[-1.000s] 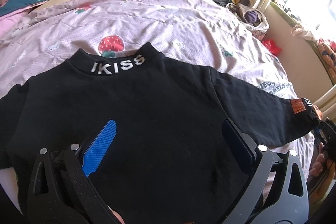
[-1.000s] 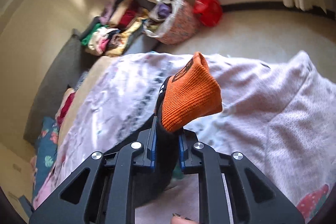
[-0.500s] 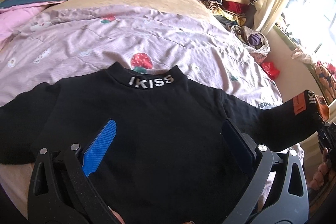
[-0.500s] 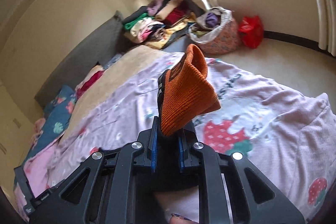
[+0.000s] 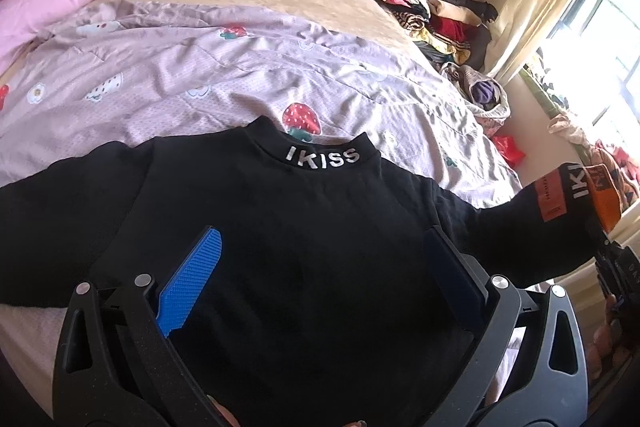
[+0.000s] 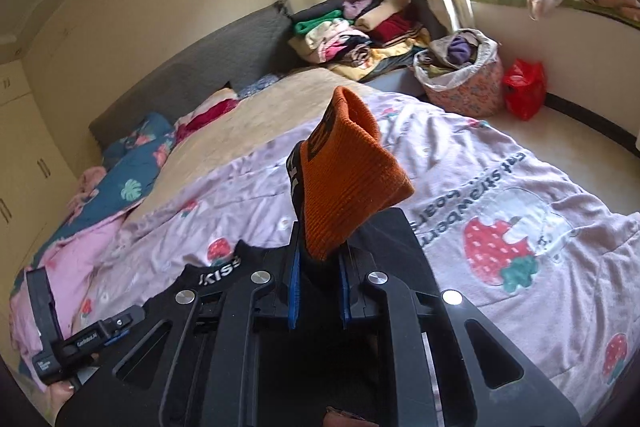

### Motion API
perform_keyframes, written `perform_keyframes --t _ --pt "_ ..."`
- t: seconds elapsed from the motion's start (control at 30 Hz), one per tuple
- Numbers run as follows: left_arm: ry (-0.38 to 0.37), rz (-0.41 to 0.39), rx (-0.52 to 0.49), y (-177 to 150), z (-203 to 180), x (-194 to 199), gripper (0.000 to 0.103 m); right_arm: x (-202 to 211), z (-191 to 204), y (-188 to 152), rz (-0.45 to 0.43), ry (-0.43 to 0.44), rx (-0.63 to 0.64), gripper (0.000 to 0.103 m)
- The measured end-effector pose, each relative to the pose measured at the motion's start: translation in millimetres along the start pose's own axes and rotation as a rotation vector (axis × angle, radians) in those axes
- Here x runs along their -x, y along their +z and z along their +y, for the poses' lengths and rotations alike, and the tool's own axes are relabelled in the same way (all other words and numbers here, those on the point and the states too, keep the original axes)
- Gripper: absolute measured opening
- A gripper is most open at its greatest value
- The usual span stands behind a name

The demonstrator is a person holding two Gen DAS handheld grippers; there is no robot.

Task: Fold small clothes
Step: 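Lift the sleeve by its cuff with the right gripper and fold it across the shirt body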

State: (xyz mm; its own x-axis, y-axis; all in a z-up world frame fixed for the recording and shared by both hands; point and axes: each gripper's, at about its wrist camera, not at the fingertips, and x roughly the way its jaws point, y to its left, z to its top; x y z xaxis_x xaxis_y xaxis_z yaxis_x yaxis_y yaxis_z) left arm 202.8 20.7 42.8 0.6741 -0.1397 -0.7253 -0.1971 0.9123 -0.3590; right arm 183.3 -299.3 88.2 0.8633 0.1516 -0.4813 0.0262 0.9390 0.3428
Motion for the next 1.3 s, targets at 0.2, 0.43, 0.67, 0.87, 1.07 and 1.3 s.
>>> perform_keyframes --t 0.2,0.43,0.67,0.87,1.07,1.3 --pt "-0.032 0.003 0.022 2 16 1 0.095 -10 30 -11 0.026 0.014 0.050 0.014" --pt "-0.127 0.042 0.067 4 33 -5 0.095 -30 56 -25 0.066 0.029 0.076 0.014" --pt "-0.187 0.072 0.117 6 47 -16 0.095 -50 84 -39 0.101 0.061 0.104 0.014" --pt "-0.248 0.095 0.205 6 70 -25 0.095 -67 101 -57 0.137 0.083 0.100 0.014" --pt "-0.244 0.121 0.227 3 80 -33 0.095 -90 113 -82 0.187 0.097 0.092 0.014" --pt "-0.260 0.150 0.226 1 82 -41 0.095 -107 119 -107 0.277 0.184 0.057 0.028"
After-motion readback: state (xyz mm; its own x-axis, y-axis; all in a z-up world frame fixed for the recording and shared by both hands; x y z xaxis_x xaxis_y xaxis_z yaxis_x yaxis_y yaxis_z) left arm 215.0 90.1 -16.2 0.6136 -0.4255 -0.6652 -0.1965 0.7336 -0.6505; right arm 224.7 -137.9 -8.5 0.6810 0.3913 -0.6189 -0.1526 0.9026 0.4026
